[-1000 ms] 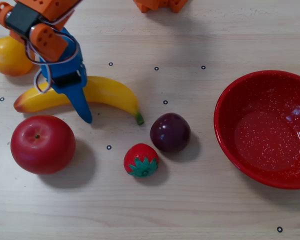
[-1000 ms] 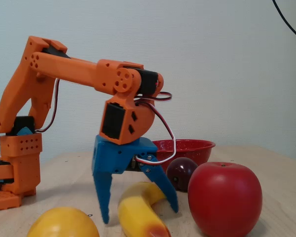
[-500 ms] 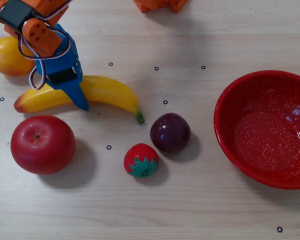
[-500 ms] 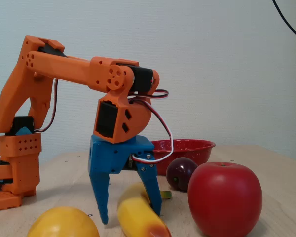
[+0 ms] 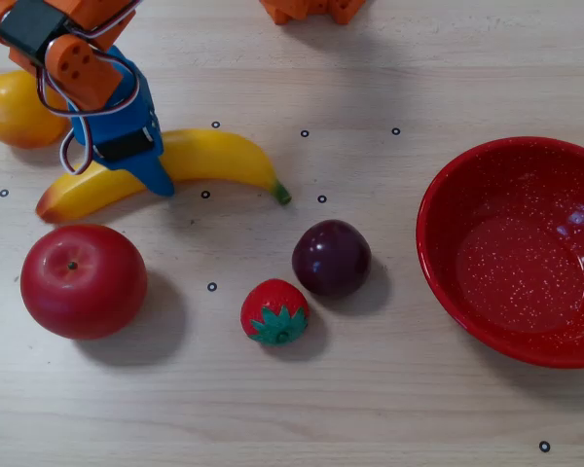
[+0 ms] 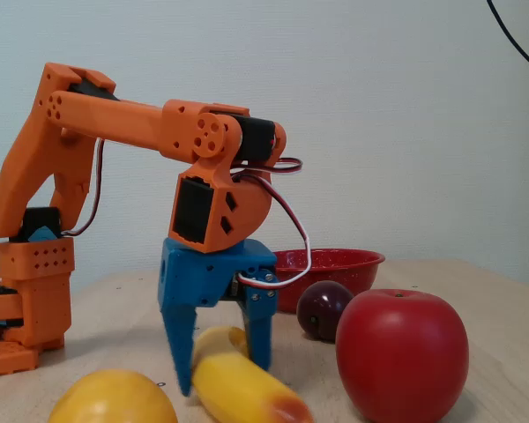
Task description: Put the banana in the red bowl.
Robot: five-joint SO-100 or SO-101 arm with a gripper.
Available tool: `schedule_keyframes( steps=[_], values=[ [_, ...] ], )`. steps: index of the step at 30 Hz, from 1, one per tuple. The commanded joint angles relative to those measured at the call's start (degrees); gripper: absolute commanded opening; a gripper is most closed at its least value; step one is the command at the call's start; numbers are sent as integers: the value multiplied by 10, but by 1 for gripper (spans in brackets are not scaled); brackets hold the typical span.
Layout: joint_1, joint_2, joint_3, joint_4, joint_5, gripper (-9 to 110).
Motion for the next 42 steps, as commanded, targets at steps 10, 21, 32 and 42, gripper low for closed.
schedule_keyframes(
  steps=[10,21,32,42],
  values=[
    [-2,105,-139,142,-74,0],
    [56,253,-127,142,-125,0],
    [195,351,-174,142,-256,0],
    [345,386,-211,142,-359,0]
  ],
)
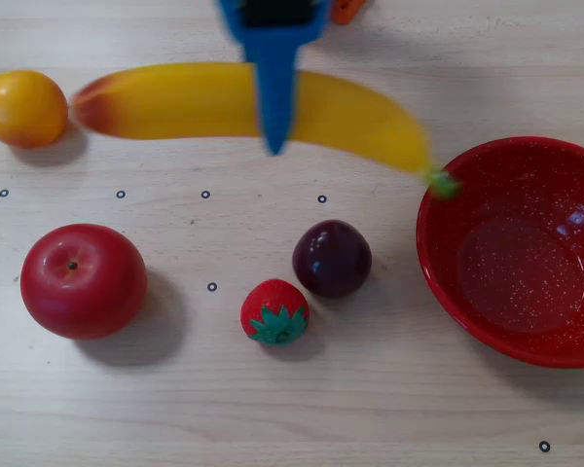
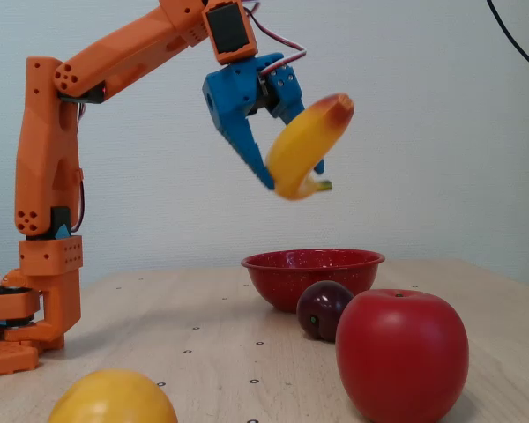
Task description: Put the banana in the red bowl.
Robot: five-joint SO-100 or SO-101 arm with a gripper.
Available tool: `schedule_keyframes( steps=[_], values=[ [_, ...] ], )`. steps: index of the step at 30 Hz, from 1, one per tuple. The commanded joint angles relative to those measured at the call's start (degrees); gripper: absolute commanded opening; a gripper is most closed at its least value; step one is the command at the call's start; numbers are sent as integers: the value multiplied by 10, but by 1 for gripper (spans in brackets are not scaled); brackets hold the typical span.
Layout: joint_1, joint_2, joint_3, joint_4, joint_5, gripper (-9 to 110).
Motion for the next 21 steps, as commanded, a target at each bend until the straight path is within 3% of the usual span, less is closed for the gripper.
schedule_keyframes(
  steps=[1,13,21],
  values=[
    [40,90,-61,52,-44,0],
    [237,99,-41,30,-177,0],
    [325,101,61,-132,-243,0]
  ],
)
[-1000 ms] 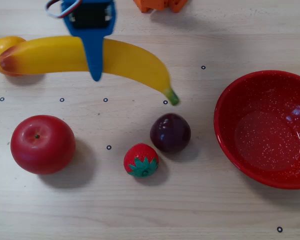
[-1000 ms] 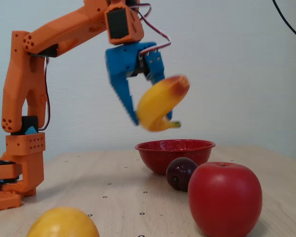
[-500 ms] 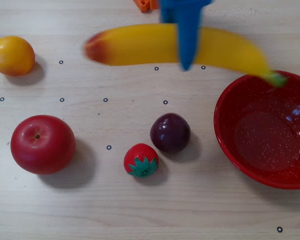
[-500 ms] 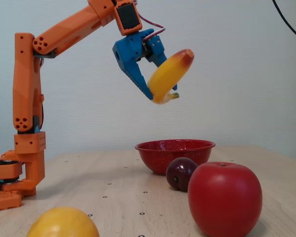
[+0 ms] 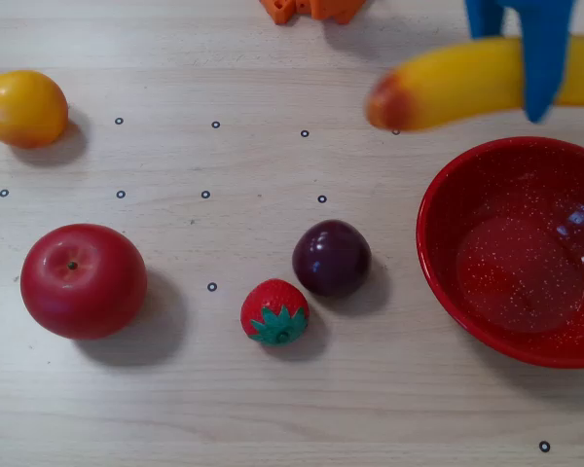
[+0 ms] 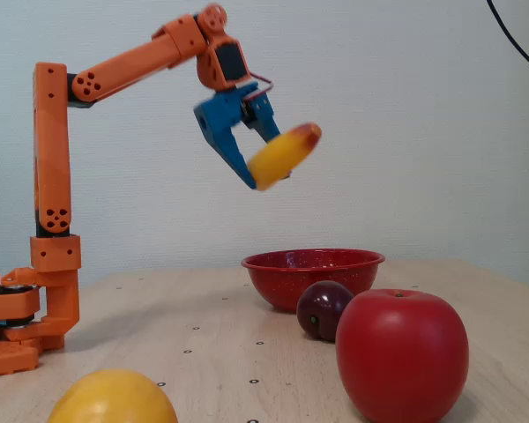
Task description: Put the banana in the red bowl.
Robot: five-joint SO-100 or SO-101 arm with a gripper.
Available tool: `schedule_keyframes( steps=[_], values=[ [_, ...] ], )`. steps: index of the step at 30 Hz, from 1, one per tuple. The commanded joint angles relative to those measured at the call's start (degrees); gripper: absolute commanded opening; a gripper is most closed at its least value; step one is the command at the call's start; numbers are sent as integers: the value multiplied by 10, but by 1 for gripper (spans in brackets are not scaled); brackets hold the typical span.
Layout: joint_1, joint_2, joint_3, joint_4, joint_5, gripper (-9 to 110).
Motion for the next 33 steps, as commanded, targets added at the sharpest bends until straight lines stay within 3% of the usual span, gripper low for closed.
schedule_keyframes(
  steps=[1,13,17,24,27,33],
  values=[
    [25,74,2,-54,-18,0],
    [50,90,268,-395,31,0],
    [57,92,319,-454,75,0],
    [50,97,359,-450,67,39],
    [45,103,346,-432,64,35],
    [17,149,287,-363,60,4]
  ],
)
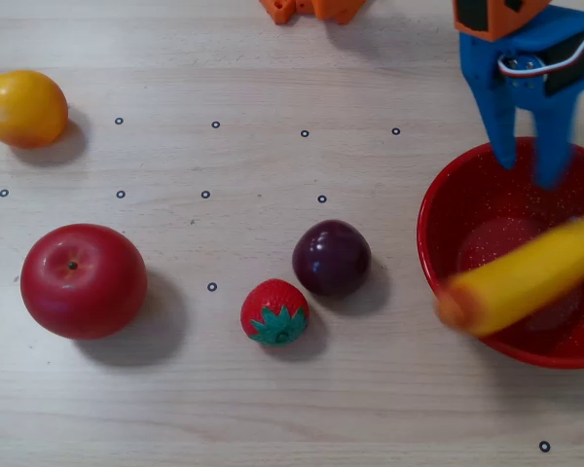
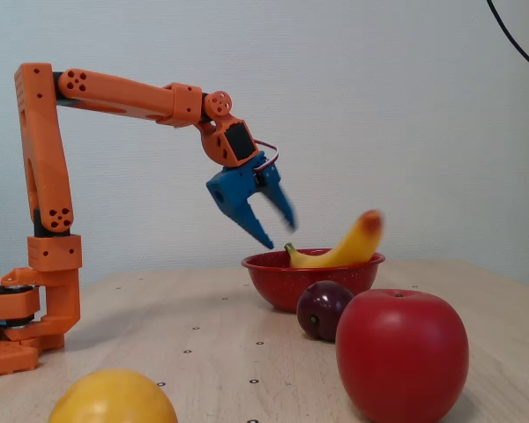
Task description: Put the banana in the red bowl.
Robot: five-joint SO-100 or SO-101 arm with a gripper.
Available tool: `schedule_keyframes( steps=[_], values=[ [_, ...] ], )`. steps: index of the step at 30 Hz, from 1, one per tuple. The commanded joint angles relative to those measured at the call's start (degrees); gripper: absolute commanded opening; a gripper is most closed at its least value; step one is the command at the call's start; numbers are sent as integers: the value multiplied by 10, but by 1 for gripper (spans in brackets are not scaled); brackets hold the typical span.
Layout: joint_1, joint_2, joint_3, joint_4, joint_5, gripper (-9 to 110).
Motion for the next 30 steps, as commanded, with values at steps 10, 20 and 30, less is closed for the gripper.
schedule_keyframes(
  steps=[10,20,30],
  values=[
    [-139,292,69,29,16,0],
    [-266,552,343,23,21,0],
    [-293,811,621,-36,25,0]
  ],
)
